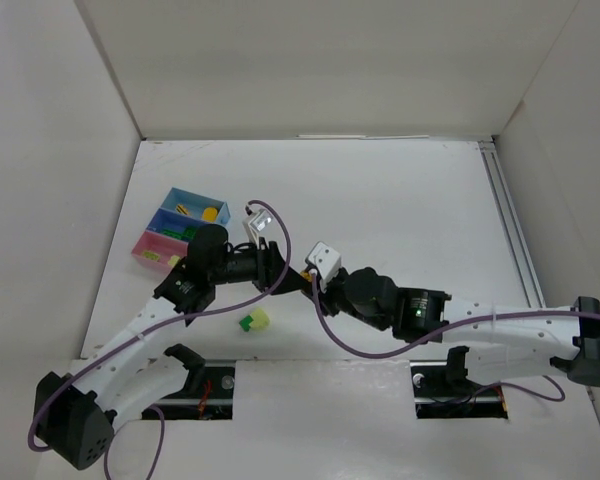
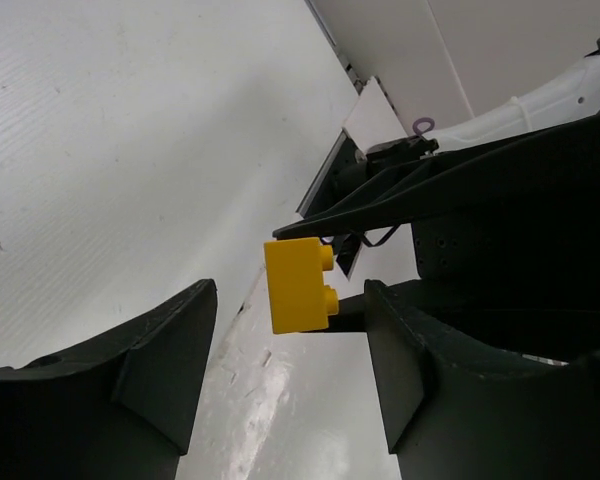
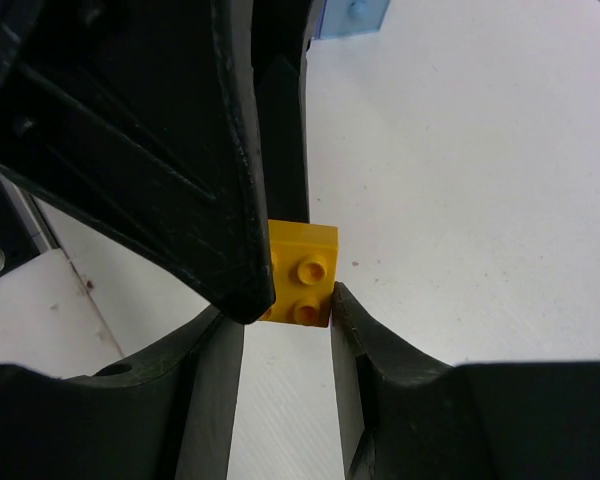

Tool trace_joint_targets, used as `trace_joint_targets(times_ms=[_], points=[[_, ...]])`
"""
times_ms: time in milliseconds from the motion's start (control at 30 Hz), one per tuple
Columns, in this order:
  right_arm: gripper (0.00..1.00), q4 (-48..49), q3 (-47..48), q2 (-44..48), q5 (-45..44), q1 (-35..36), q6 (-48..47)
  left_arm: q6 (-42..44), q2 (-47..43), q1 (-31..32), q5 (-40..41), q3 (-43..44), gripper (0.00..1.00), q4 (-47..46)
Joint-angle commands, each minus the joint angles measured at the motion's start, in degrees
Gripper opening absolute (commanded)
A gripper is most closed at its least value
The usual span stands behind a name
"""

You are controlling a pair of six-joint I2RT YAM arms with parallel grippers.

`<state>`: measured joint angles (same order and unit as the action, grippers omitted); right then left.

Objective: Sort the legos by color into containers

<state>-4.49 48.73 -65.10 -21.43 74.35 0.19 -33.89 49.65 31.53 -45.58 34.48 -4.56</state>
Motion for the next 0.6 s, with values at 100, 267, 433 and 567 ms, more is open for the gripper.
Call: trace_joint_targets(times_ms=[100,267,433,567], points=[[0.13,6.5,1.8,1.0,-4.7,0.4,1.4,1.6,0.1,0.3,-0.1,0.2,0.46,0.0],[0.15,6.5,2.9,-0.7,-4.2,0.4,2.0,1.6,-1.0,0.3,0.4,0.2,0.26,-0.5],[0.29,6.5,3.5,-2.7,-3.6,0.4,2.5,1.0,-1.7,0.3,1.4,0.2,0.06,-1.2],[0.50,6.5,3.5,-2.7,-3.6,0.4,3.6,-0.5,-1.7,0.3,7.6,2.3,0.00,0.7]])
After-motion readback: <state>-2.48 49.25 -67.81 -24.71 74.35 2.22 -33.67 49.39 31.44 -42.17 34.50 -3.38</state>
